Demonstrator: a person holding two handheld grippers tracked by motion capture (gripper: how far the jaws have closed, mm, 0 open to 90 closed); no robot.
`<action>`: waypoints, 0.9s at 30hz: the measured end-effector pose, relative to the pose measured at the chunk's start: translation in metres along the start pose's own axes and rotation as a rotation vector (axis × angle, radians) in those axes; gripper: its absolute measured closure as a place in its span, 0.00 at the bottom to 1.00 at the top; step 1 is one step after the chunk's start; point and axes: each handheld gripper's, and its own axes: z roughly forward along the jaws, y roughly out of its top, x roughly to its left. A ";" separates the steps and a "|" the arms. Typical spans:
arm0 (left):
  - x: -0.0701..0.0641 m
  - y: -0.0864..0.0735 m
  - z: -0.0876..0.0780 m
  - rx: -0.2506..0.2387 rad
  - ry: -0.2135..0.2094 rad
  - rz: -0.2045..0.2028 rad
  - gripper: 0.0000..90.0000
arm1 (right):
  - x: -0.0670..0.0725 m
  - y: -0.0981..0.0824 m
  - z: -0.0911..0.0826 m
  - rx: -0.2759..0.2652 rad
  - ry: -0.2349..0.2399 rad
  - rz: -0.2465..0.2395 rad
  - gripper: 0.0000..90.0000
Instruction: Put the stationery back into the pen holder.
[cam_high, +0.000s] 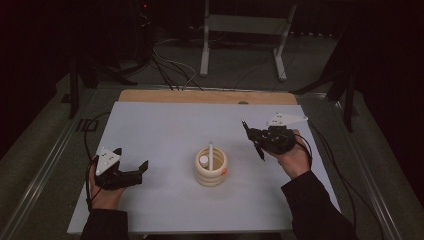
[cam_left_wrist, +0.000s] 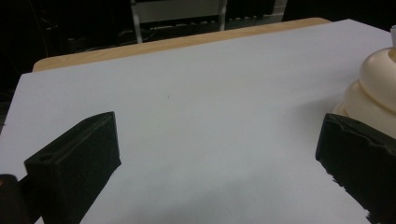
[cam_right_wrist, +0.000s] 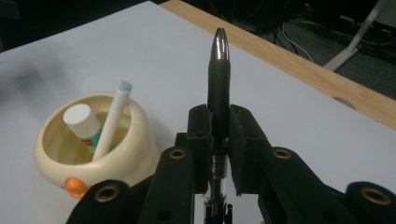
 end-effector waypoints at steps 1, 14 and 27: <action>0.000 0.000 0.000 0.003 -0.001 0.002 0.00 | 0.000 0.001 0.000 -0.005 0.000 0.000 0.89; 0.001 0.000 0.002 0.006 -0.005 0.001 0.00 | 0.006 0.017 0.005 -0.066 0.003 0.006 0.89; 0.001 0.000 0.002 0.003 -0.008 -0.006 0.00 | 0.013 0.033 0.009 -0.110 0.010 0.003 0.89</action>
